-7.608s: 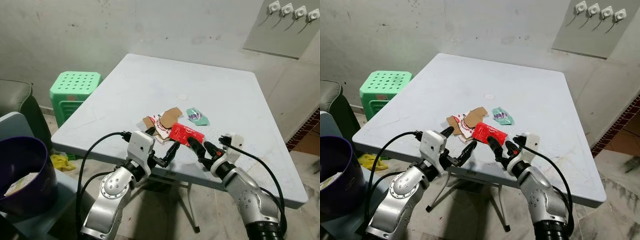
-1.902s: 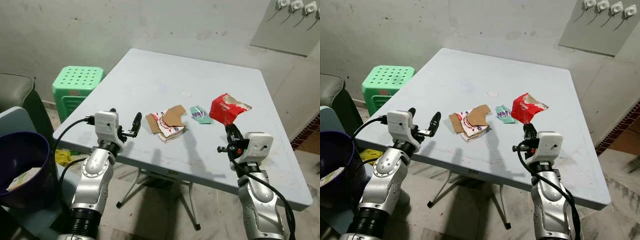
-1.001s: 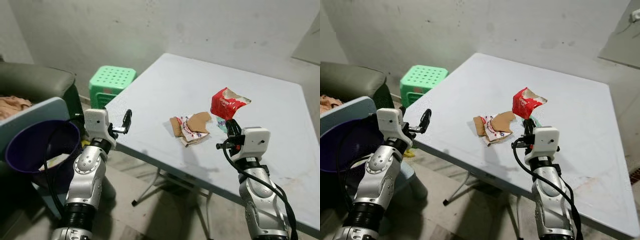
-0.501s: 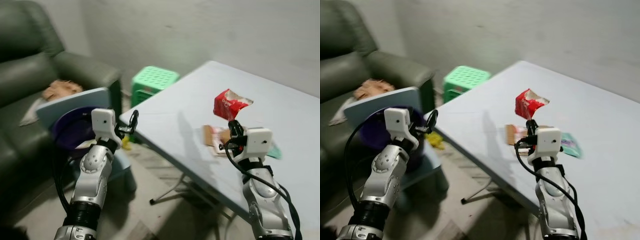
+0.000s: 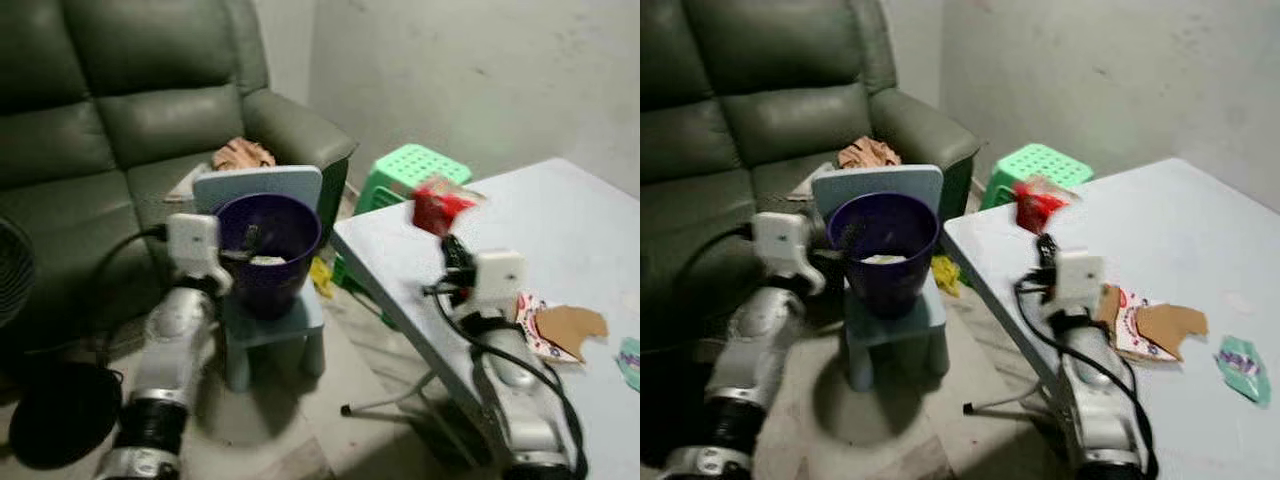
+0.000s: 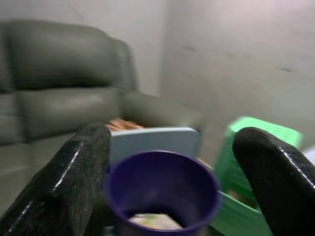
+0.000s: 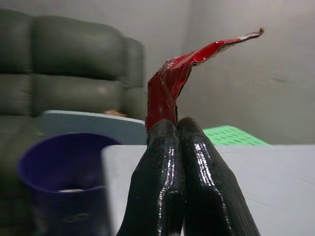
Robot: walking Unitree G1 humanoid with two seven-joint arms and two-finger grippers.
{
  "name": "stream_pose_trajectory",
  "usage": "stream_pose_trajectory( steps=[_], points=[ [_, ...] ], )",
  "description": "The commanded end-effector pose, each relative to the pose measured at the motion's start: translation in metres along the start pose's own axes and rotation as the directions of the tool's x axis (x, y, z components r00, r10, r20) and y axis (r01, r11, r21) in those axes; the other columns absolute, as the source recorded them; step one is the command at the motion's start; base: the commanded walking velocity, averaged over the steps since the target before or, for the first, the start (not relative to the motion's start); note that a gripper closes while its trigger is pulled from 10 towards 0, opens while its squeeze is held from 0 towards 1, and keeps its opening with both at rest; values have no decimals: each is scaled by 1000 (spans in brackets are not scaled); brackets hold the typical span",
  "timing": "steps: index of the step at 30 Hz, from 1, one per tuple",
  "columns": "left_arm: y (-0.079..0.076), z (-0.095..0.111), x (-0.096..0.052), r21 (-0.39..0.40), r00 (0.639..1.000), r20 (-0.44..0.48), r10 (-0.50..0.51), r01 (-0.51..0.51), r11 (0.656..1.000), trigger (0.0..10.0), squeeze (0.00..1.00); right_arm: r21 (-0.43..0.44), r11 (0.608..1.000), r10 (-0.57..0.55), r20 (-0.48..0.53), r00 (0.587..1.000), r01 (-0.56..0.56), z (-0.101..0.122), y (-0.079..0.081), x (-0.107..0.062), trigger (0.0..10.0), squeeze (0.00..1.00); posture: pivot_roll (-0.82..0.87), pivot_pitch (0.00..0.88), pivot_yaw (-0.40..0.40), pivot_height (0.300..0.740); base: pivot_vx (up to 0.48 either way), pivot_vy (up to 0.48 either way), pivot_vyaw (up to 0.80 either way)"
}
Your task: Picking trash to rubbish bin
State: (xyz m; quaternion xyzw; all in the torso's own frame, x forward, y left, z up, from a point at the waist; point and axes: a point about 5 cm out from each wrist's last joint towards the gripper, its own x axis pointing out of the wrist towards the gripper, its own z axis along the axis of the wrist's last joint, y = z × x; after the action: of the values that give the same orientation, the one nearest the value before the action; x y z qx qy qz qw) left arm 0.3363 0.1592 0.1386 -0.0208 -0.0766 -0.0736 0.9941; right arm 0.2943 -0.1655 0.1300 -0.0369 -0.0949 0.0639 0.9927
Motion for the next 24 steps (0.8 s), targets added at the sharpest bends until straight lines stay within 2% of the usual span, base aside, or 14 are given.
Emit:
stream_pose_trajectory(
  steps=[1, 22, 24],
  points=[
    [-10, -1, 2, 9, 1000, -3, -25, 25, 1000, 10000, 0, -16, 1000, -17, -9, 1000, 17, -1, -7, -2, 10000, 0, -20, 0, -89, 740, 0, 0, 800],
    [-14, -1, 2, 23, 999, 13, -41, 41, 999, 10000, 0, -21, 1000, 13, -5, 1000, -14, 0, -6, -1, 10000, 0, -24, 0, -92, 740, 0, 0, 800],
    [-15, -1, 2, 18, 998, 10, -55, 54, 998, 10000, 0, 17, 1000, 17, 7, 1000, -17, 1, -4, -2, 10000, 0, -25, 0, -92, 740, 0, 0, 0]
  ],
)
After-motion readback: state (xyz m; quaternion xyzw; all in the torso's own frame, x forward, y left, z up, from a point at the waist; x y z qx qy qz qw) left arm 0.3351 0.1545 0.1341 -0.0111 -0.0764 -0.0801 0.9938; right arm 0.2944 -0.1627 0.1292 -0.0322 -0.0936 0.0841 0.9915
